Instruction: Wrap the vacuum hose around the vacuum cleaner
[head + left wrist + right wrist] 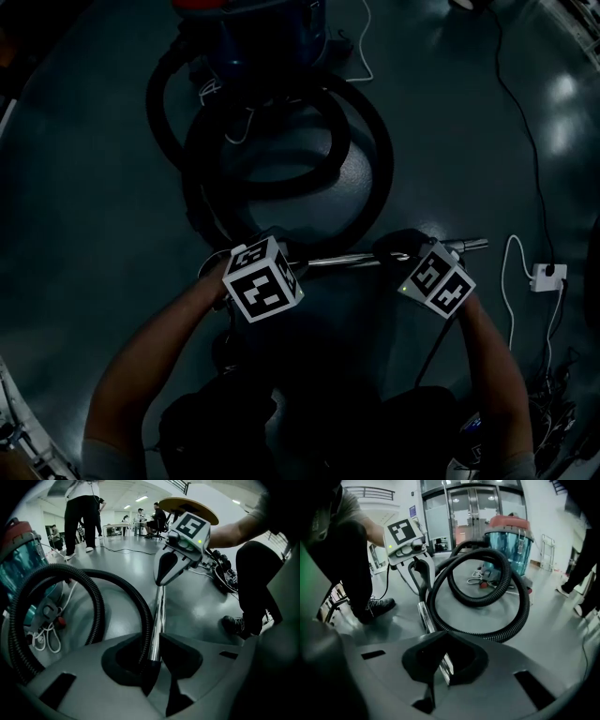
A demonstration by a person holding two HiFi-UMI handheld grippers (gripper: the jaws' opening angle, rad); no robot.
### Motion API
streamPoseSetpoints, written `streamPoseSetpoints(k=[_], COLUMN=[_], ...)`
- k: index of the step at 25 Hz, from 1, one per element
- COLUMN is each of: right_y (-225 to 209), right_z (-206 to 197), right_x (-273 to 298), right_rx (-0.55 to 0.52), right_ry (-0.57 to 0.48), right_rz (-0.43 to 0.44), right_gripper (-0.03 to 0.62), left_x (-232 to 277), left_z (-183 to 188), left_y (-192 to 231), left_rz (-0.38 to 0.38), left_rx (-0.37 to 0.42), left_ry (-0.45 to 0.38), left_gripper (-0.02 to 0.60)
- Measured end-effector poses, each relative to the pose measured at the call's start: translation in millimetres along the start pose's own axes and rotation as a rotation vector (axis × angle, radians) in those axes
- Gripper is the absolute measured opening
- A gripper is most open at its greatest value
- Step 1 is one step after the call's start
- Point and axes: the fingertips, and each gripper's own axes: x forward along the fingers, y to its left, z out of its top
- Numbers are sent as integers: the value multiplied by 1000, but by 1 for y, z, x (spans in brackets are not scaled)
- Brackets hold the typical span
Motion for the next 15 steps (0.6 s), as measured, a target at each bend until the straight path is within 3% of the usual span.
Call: streamPoseSetpoints(k=[4, 7, 10, 15], right_y=[-1, 14, 26, 57], right_z=[20, 38, 67, 128], right_x=[-27, -57, -94, -157], right_rx=[-10, -55, -35, -14], right_ry=[26, 59, 59, 23], right_rz=[-93, -102, -114, -109], right_gripper=[6, 5, 6, 6], left_x=[-51, -94, -142, -227], left_z=[8, 10, 17, 48], left_y=[11, -1, -14, -42], left_rz=[108, 136, 151, 120], left_rx=[-31, -68, -125, -311], left_ry=[-50, -62, -78, -173], left_gripper=[8, 8, 7, 8])
